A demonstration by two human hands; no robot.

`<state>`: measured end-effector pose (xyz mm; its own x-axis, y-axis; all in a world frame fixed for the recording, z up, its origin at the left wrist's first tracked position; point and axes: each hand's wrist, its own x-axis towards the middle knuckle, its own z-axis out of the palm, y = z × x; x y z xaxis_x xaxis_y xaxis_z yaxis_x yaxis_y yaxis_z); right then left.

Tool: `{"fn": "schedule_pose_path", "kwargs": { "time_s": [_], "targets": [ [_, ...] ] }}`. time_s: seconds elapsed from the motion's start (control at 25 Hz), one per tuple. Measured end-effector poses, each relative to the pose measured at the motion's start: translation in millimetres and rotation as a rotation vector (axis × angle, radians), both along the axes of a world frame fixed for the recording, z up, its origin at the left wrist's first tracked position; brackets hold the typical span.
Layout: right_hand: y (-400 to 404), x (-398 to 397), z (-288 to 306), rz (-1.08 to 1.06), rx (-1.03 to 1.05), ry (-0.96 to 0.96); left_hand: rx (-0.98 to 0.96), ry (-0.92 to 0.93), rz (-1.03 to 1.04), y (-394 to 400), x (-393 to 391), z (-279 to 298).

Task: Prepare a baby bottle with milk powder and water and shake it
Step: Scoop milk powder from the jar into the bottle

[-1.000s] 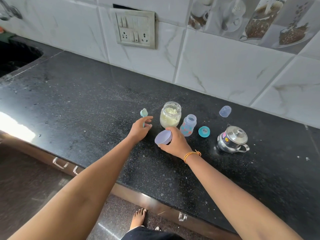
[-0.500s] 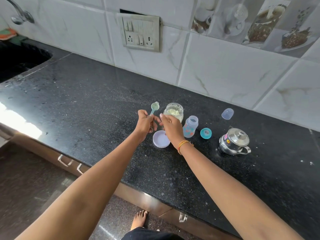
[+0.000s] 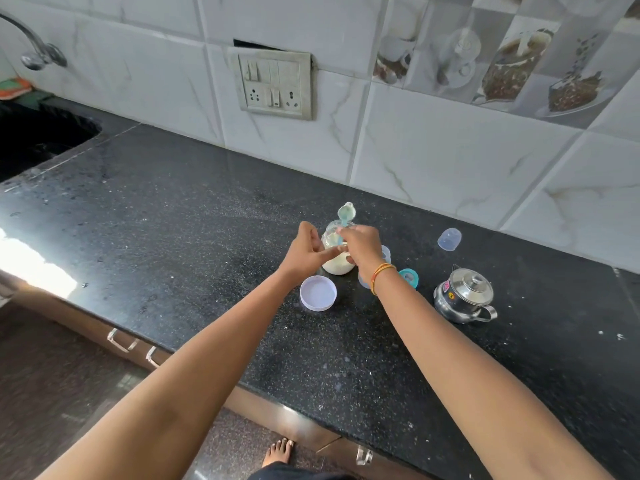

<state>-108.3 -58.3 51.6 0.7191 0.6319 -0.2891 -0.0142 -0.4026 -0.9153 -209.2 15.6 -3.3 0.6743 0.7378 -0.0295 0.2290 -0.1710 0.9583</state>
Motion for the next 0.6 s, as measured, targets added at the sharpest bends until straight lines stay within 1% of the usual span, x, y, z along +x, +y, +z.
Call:
{"fn": "schedule_pose_path", "kwargs": {
  "time_s": [0.08,0.16,0.28,0.4,0.48,0.6],
  "targets": [
    [2,18,6,0.058,-0.096,-0.051,0.127,0.069,0.06,8,0,-7],
    [2,33,11,0.164,-0.222,-0.151,0.168,0.152,0.05,14,4,-13],
    [10,47,10,0.252,-0.384,-0.347,0.131,0.166,-0.004,23,16,-21],
    [20,49,7,0.364,-0.491,-0.498,0.062,0.147,-0.037,26,29,-24],
    [23,50,7,0.438,-0.533,-0.656,0.019,0.124,-0.066,29,35,-27],
    [24,44,14,0.505,-0.59,-0.936,0.005,0.08,-0.074,31,41,-32]
  ]
}}
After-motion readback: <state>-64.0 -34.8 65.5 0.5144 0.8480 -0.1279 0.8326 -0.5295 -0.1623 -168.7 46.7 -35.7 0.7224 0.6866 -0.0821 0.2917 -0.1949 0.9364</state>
